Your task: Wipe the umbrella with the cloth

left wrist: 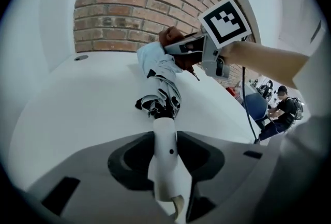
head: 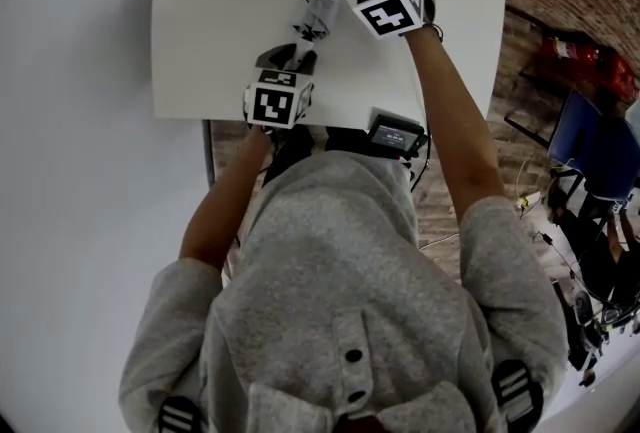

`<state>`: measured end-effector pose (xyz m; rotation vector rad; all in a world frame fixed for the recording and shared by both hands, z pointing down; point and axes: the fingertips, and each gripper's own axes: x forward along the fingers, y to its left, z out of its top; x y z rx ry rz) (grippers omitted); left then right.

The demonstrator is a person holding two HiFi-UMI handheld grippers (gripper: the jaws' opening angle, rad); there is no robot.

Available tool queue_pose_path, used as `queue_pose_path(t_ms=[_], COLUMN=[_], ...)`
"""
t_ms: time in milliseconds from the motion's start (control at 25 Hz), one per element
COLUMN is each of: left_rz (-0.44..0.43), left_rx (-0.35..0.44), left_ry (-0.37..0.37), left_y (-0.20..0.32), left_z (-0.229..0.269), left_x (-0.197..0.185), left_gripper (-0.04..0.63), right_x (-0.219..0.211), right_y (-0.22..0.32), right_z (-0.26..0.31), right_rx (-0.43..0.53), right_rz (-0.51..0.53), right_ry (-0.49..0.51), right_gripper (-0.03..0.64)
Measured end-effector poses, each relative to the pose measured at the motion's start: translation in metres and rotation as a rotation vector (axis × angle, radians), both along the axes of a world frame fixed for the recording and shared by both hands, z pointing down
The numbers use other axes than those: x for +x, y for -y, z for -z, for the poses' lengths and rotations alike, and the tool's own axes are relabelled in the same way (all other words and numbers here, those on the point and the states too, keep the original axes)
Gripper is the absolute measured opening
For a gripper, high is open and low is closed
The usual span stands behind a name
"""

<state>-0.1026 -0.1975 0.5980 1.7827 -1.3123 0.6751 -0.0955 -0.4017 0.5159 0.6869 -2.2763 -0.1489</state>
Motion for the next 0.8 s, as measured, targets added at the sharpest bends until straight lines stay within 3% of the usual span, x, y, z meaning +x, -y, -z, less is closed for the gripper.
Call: queue_pose_path(t_ms=[240,800], left_rz=[0.003,0.008], left_rx=[-0.02,-0.031], left_ry=[-0.055,-0.083], left_y=[0.001,0.003], left_z=[-0.005,-0.002], left_x=[0.003,0.006], left_gripper=[0.149,0.149], right_x=[-0.013,-0.018], right_y=[-0.016,-0.059], right_z=[-0.005,0.0], right_rx=[-0.037,-0.186], right_rz=[0.008,-0.016], right_ry=[0.015,0.153], right_gripper=[0.1,0.1])
